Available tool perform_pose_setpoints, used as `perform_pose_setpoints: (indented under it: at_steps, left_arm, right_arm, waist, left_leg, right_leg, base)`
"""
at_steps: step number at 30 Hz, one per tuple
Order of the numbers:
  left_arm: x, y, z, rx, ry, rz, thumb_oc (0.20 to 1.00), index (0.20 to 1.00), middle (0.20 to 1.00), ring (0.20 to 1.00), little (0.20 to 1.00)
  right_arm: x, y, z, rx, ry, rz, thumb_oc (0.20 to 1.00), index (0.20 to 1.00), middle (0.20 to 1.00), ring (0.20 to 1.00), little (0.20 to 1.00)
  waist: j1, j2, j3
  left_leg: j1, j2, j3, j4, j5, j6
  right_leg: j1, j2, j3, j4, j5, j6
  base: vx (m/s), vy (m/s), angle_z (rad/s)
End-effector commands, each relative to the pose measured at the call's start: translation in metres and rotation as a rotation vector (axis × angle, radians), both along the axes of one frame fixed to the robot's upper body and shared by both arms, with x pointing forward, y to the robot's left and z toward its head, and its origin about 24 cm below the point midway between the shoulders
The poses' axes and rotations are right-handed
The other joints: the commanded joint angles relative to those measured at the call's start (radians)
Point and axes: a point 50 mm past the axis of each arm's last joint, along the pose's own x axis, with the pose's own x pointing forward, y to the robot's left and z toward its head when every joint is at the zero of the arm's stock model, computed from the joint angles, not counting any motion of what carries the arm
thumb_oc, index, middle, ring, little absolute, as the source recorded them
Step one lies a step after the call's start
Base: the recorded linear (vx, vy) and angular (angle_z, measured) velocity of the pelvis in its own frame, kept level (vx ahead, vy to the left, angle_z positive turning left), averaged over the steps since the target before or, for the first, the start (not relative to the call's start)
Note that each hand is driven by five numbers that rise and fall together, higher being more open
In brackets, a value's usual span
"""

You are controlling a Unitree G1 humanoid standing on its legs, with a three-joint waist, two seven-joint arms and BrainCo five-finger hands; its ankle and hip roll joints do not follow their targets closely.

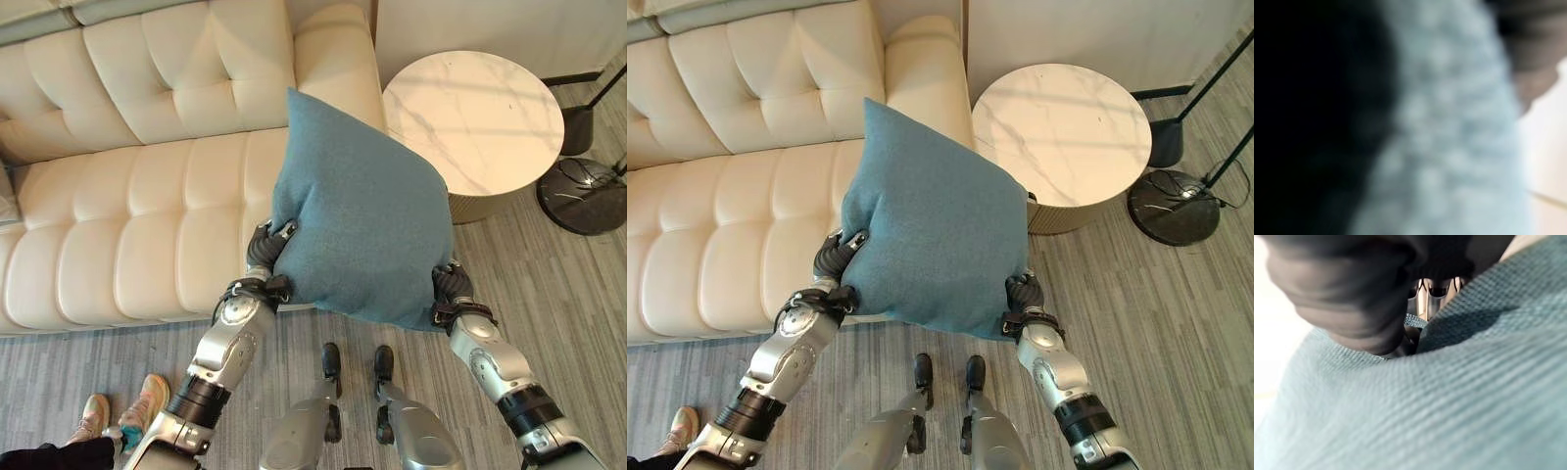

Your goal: Pick up all the scattered cushions and arrange them neatly on the sofa.

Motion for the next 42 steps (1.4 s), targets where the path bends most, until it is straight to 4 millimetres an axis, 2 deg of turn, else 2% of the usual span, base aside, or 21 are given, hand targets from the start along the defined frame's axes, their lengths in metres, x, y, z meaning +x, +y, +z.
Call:
perform_pose_setpoints:
  at_steps: [1,3,5,6,10,13,14,17,19,21,22,24,26,29,31,33,34,36,37,38,42]
  left_arm:
    - [-0.012,-0.016,0.012,0.085,-0.112,-0.112,0.200,0.200,0.200,0.200,0.200]
    - [-0.013,-0.015,0.011,0.095,-0.106,-0.108,0.200,0.200,0.200,0.200,0.200]
    - [-0.017,-0.007,0.009,0.115,-0.100,-0.090,0.200,0.200,0.200,0.200,0.200]
    - [-0.023,0.003,0.006,0.153,-0.088,-0.059,0.200,0.200,0.200,0.200,0.200]
    - [-0.032,0.015,-0.002,0.166,-0.047,-0.019,0.200,0.200,0.200,0.200,0.200]
    - [-0.038,0.026,-0.005,0.174,-0.034,0.025,0.200,0.200,0.200,0.200,0.200]
    - [-0.039,0.027,-0.005,0.166,-0.032,0.039,0.200,0.200,0.200,0.200,0.200]
    - [-0.043,0.030,-0.006,0.155,-0.024,0.064,0.200,0.200,0.200,0.200,0.200]
    - [-0.042,0.031,-0.005,0.152,-0.029,0.077,0.200,0.200,0.200,0.200,0.200]
    - [-0.043,0.031,-0.006,0.162,-0.030,0.085,0.200,0.200,0.200,0.200,0.200]
    - [-0.042,0.032,-0.007,0.162,-0.025,0.097,0.200,0.200,0.200,0.200,0.200]
    - [-0.043,0.035,-0.006,0.185,-0.028,0.111,0.200,0.200,0.200,0.200,0.200]
    - [-0.046,0.036,-0.007,0.182,-0.024,0.126,0.200,0.200,0.200,0.200,0.200]
    - [-0.049,0.039,-0.007,0.193,-0.030,0.142,0.200,0.200,0.200,0.200,0.200]
    - [-0.048,0.038,-0.004,0.201,-0.041,0.140,0.200,0.200,0.200,0.200,0.200]
    - [-0.048,0.035,-0.005,0.193,-0.041,0.129,0.200,0.200,0.200,0.200,0.200]
    - [-0.046,0.035,-0.003,0.199,-0.047,0.131,0.200,0.200,0.200,0.200,0.200]
    - [-0.046,0.034,-0.004,0.196,-0.045,0.127,0.200,0.200,0.200,0.200,0.200]
    - [-0.043,0.032,-0.002,0.188,-0.057,0.122,0.200,0.200,0.200,0.200,0.200]
    - [-0.043,0.032,-0.002,0.182,-0.055,0.126,0.200,0.200,0.200,0.200,0.200]
    - [-0.046,0.037,-0.005,0.208,-0.044,0.144,0.200,0.200,0.200,0.200,0.200]
  right_arm:
    - [-0.001,0.058,0.040,0.244,-0.240,0.204,0.200,0.200,0.200,0.200,0.200]
    - [-0.003,0.059,0.041,0.258,-0.249,0.207,0.200,0.200,0.200,0.200,0.200]
    - [-0.007,0.057,0.044,0.270,-0.268,0.215,0.200,0.200,0.200,0.200,0.200]
    - [-0.010,0.059,0.049,0.275,-0.297,0.239,0.200,0.200,0.200,0.200,0.200]
    - [-0.012,0.062,0.056,0.255,-0.329,0.274,0.200,0.200,0.200,0.200,0.200]
    - [-0.012,0.062,0.062,0.236,-0.358,0.288,0.200,0.200,0.200,0.200,0.200]
    - [-0.012,0.063,0.063,0.239,-0.362,0.297,0.200,0.200,0.200,0.200,0.200]
    - [-0.013,0.062,0.064,0.227,-0.369,0.308,0.200,0.200,0.200,0.200,0.200]
    - [-0.014,0.055,0.063,0.211,-0.368,0.294,0.200,0.200,0.200,0.200,0.200]
    - [-0.014,0.054,0.062,0.202,-0.361,0.294,0.200,0.200,0.200,0.200,0.200]
    - [-0.013,0.054,0.060,0.195,-0.351,0.300,0.200,0.200,0.200,0.200,0.200]
    - [-0.012,0.054,0.059,0.190,-0.344,0.304,0.200,0.200,0.200,0.200,0.200]
    - [-0.012,0.057,0.059,0.198,-0.338,0.312,0.200,0.200,0.200,0.200,0.200]
    - [-0.012,0.061,0.060,0.219,-0.340,0.335,0.200,0.200,0.200,0.200,0.200]
    - [-0.012,0.062,0.060,0.235,-0.340,0.338,0.200,0.200,0.200,0.200,0.200]
    - [-0.013,0.061,0.060,0.249,-0.338,0.330,0.200,0.200,0.200,0.200,0.200]
    - [-0.012,0.058,0.062,0.247,-0.351,0.316,0.200,0.200,0.200,0.200,0.200]
    - [-0.012,0.056,0.062,0.245,-0.350,0.305,0.200,0.200,0.200,0.200,0.200]
    - [-0.012,0.050,0.062,0.236,-0.350,0.276,0.200,0.200,0.200,0.200,0.200]
    - [-0.012,0.049,0.060,0.235,-0.341,0.265,0.200,0.200,0.200,0.200,0.200]
    - [-0.015,0.049,0.056,0.241,-0.324,0.264,0.200,0.200,0.200,0.200,0.200]
  waist:
    - [0.008,-0.103,-0.107]
    - [0.008,-0.103,-0.106]
    - [0.011,-0.103,-0.115]
    - [0.019,-0.108,-0.132]
    - [0.036,-0.124,-0.182]
    - [0.061,-0.141,-0.212]
    - [0.073,-0.145,-0.213]
    - [0.086,-0.140,-0.203]
    - [0.093,-0.126,-0.159]
    - [0.093,-0.122,-0.141]
    - [0.104,-0.122,-0.124]
    - [0.105,-0.132,-0.118]
    - [0.109,-0.152,-0.122]
    - [0.117,-0.166,-0.131]
    - [0.119,-0.163,-0.135]
    - [0.110,-0.151,-0.141]
    - [0.100,-0.145,-0.142]
    - [0.095,-0.140,-0.144]
    - [0.085,-0.129,-0.140]
    - [0.084,-0.121,-0.143]
    - [0.096,-0.117,-0.156]
  left_leg:
    - [0.044,-0.016,0.066,-0.006,-0.137,-0.008]
    - [0.049,-0.011,0.069,-0.006,-0.135,-0.008]
    - [0.054,-0.001,0.077,-0.006,-0.133,-0.011]
    - [0.061,0.005,0.089,-0.006,-0.131,-0.007]
    - [0.055,-0.001,0.100,-0.006,-0.122,-0.011]
    - [0.016,-0.010,0.103,-0.006,-0.096,-0.019]
    - [-0.003,-0.007,0.101,-0.006,-0.072,-0.032]
    - [-0.043,0.009,0.086,-0.006,0.003,-0.081]
    - [-0.064,0.025,0.058,-0.006,0.055,-0.121]
    - [-0.069,0.027,0.036,-0.006,0.060,-0.132]
    - [-0.066,0.026,-0.006,-0.006,0.059,-0.136]
    - [-0.066,0.021,-0.014,0.071,0.023,-0.117]
    - [-0.058,0.041,0.036,0.191,-0.051,-0.083]
    - [-0.043,0.056,0.035,0.305,-0.150,-0.057]
    - [0.006,0.082,0.058,0.292,-0.186,-0.062]
    - [0.051,0.113,0.094,0.228,-0.172,-0.078]
    - [0.057,0.142,0.144,0.198,-0.154,-0.089]
    - [0.064,0.155,0.173,0.177,-0.145,-0.096]
    - [0.064,0.193,0.235,0.127,-0.105,-0.122]
    - [0.082,0.198,0.251,0.083,-0.094,-0.129]
    - [0.110,0.164,0.224,0.018,-0.101,-0.121]
  right_leg:
    - [-0.089,-0.085,0.058,0.119,-0.101,0.131]
    - [-0.078,-0.085,0.046,0.149,-0.125,0.125]
    - [-0.048,-0.082,0.024,0.215,-0.177,0.108]
    - [-0.016,-0.081,0.009,0.321,-0.244,0.099]
    - [0.072,-0.058,0.030,0.350,-0.286,0.093]
    - [0.169,-0.029,0.051,0.264,-0.308,0.082]
    - [0.200,-0.010,0.060,0.192,-0.336,0.060]
    - [0.223,0.041,0.057,0.118,-0.362,0.018]
    - [0.215,0.071,0.016,0.110,-0.356,-0.003]
    - [0.214,0.071,-0.006,0.113,-0.354,-0.006]
    - [0.208,0.068,-0.018,0.121,-0.349,-0.009]
    - [0.200,0.051,-0.046,0.118,-0.333,-0.005]
    - [0.193,0.025,-0.085,0.099,-0.314,-0.002]
    - [0.186,0.001,-0.117,0.078,-0.310,-0.008]
    - [0.188,-0.010,-0.143,0.078,-0.319,-0.004]
    - [0.180,-0.020,-0.188,0.063,-0.313,0.004]
    - [0.171,-0.031,-0.227,0.063,-0.310,0.007]
    - [0.166,-0.037,-0.251,0.062,-0.306,0.008]
    - [0.160,-0.053,-0.312,0.050,-0.298,0.013]
    - [0.160,-0.059,-0.338,0.050,-0.291,0.022]
    - [0.173,-0.082,-0.363,0.025,-0.250,0.051]
  base:
    - [-0.16,0.054,-0.21]
    - [-0.06,0.016,-0.09]
    - [-0.09,0.001,-0.03]
    - [-0.10,-0.022,0.01]
    - [-0.07,-0.087,-0.12]
    - [-0.19,-0.170,-0.02]
    - [-0.26,-0.190,0.11]
    - [-0.37,-0.239,0.13]
    - [-0.49,-0.270,0.60]
    - [-0.32,-0.132,0.68]
    - [-0.37,-0.116,0.60]
    - [-0.29,-0.083,0.49]
    - [-0.22,-0.063,0.40]
    - [-0.15,-0.008,0.31]
    - [-0.05,0.039,0.30]
    - [-0.08,0.086,0.76]
    - [-0.11,0.117,1.06]
    - [-0.09,0.108,0.97]
    - [-0.07,0.185,0.81]
    - [-0.06,0.265,0.89]
    - [0.06,0.272,0.72]
